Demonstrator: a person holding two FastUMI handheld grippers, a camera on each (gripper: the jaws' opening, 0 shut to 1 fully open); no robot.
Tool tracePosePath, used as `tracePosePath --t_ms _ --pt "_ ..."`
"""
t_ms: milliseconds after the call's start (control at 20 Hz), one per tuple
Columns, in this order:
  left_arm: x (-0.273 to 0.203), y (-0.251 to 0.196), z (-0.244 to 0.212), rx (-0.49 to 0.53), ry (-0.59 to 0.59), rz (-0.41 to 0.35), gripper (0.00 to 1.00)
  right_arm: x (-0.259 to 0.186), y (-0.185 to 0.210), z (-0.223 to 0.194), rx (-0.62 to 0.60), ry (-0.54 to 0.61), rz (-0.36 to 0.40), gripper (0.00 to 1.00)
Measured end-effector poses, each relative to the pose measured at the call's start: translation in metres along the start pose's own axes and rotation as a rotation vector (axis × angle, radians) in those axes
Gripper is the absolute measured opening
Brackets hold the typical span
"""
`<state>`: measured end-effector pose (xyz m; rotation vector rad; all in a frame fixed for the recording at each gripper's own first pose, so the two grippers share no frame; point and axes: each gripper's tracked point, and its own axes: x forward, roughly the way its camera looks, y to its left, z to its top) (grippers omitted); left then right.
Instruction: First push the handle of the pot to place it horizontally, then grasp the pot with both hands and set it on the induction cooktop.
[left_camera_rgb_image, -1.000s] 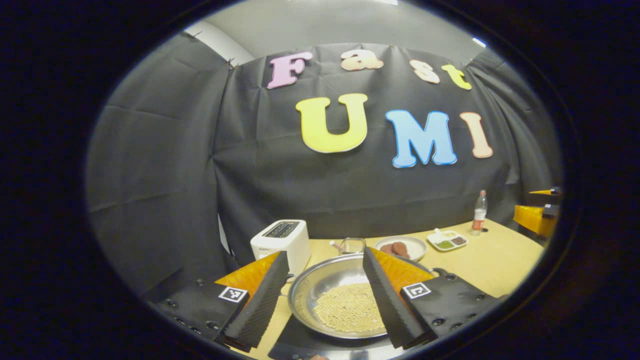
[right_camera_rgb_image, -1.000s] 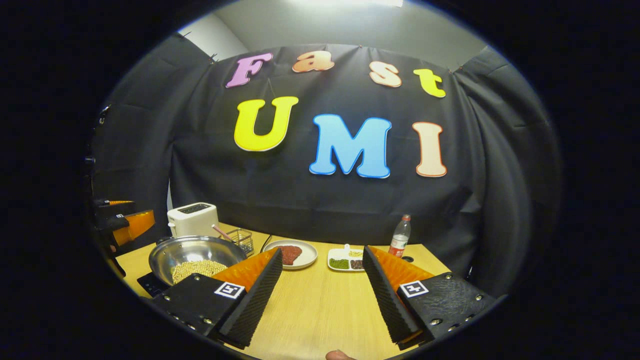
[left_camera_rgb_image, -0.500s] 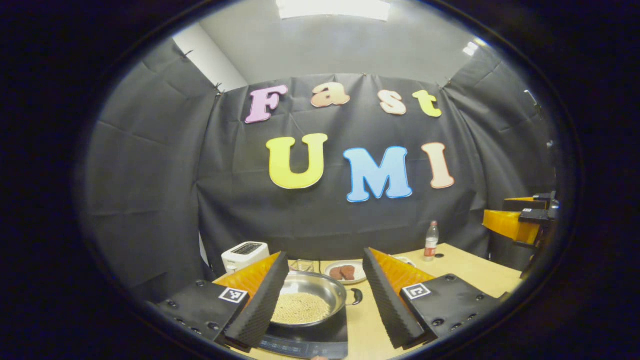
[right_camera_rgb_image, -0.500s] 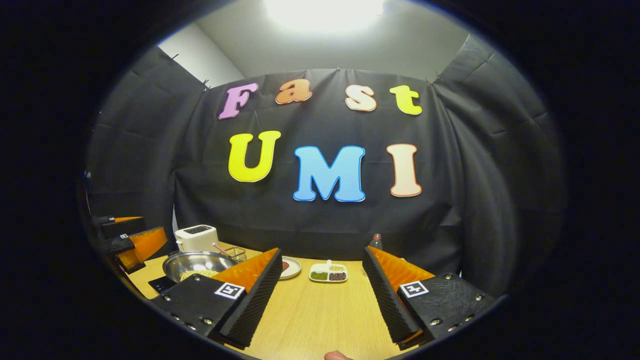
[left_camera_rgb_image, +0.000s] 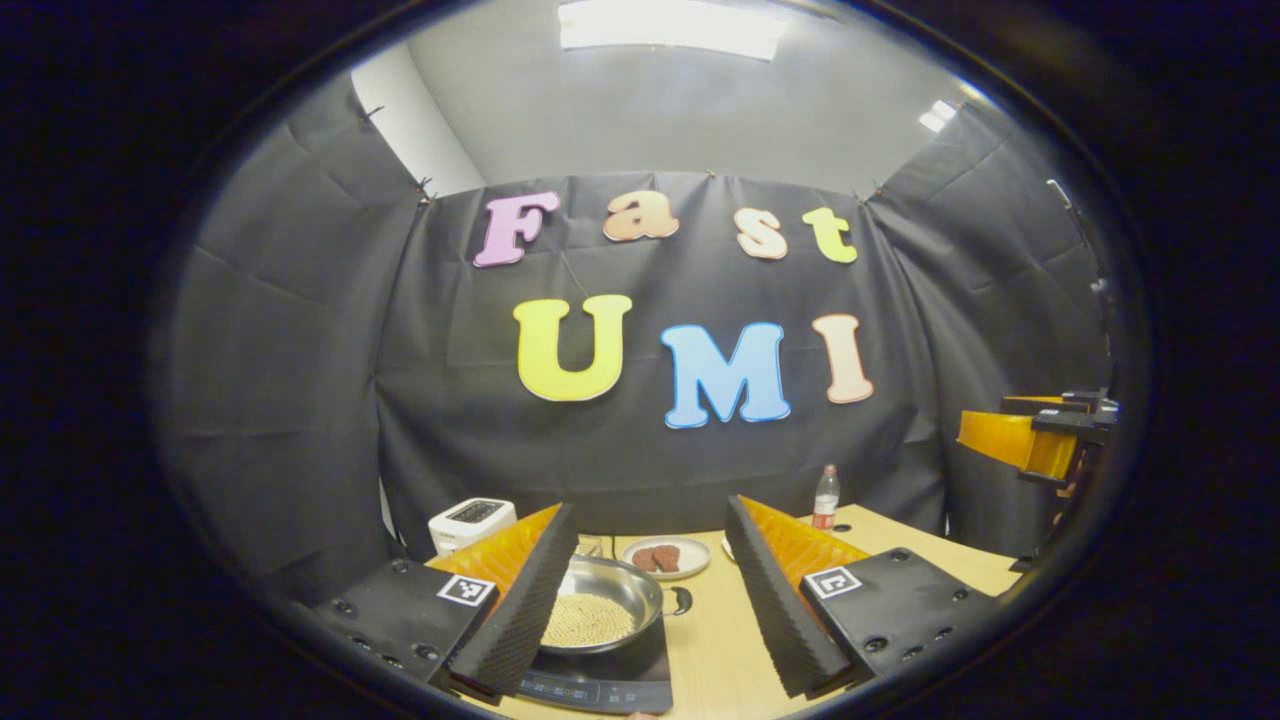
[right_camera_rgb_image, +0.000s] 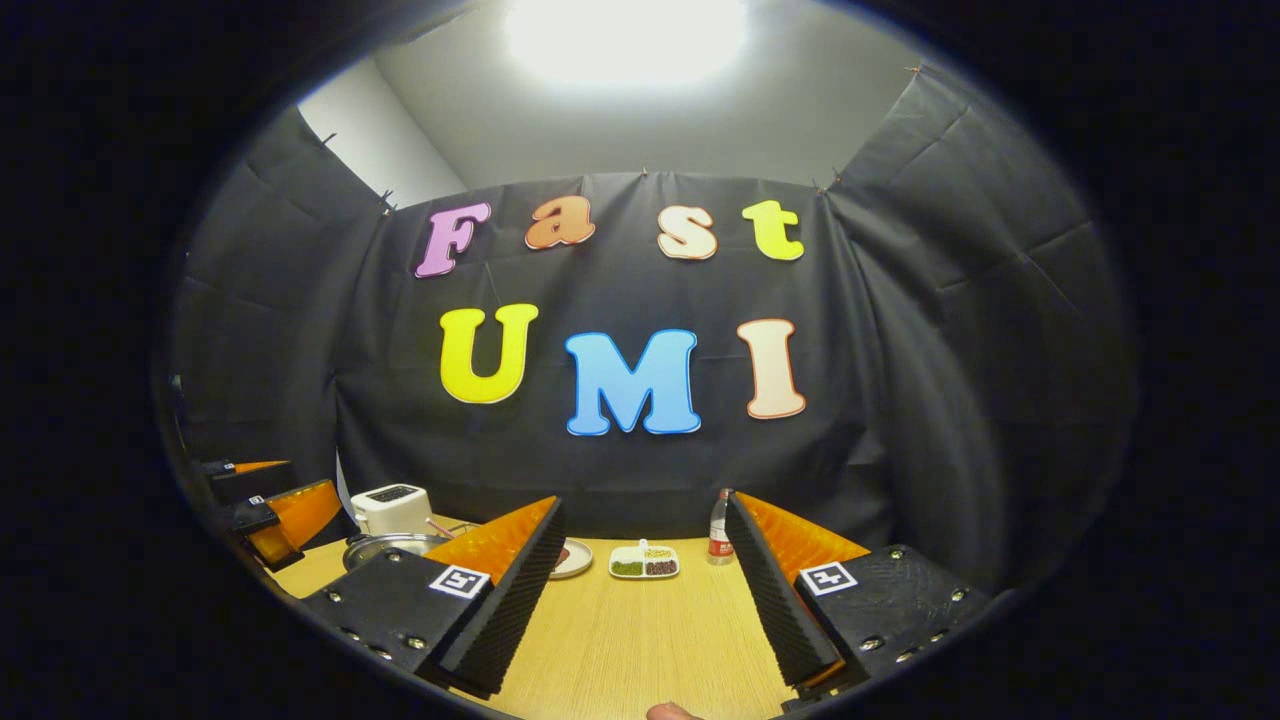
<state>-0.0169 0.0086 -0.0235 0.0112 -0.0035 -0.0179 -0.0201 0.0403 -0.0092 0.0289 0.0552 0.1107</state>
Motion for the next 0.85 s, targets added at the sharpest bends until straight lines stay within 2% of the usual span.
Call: tracePosePath --t_ms 50,200,250,550,600,800,850 --pt "-0.003 0.003 0.002 -0.003 -0.003 -0.001 0.90 -0.005 0.003 0.000 -0.013 -0.005 -0.001 0.97" --pt "-0.013 0.015 0.007 0.003 -0.020 0.002 0.90 -0.013 0.017 0.009 -0.020 -0.025 0.005 0.97" --pt "-0.017 0.020 0.011 0.010 -0.029 0.007 1.00 -0.015 0.021 0.011 -0.020 -0.030 0.007 0.97" --pt "-0.041 0.037 0.025 0.009 -0.062 0.029 1.00 -0.034 0.038 0.024 0.000 -0.057 0.007 0.97" --pt "-0.043 0.041 0.026 0.011 -0.069 0.039 0.97 -0.038 0.039 0.025 0.002 -0.061 0.006 0.97" --pt "-0.052 0.047 0.032 0.002 -0.080 0.050 1.00 -0.048 0.041 0.027 -0.007 -0.058 0.000 0.97" --pt "-0.053 0.049 0.034 0.000 -0.086 0.053 0.97 -0.049 0.040 0.030 -0.007 -0.063 -0.003 0.97"
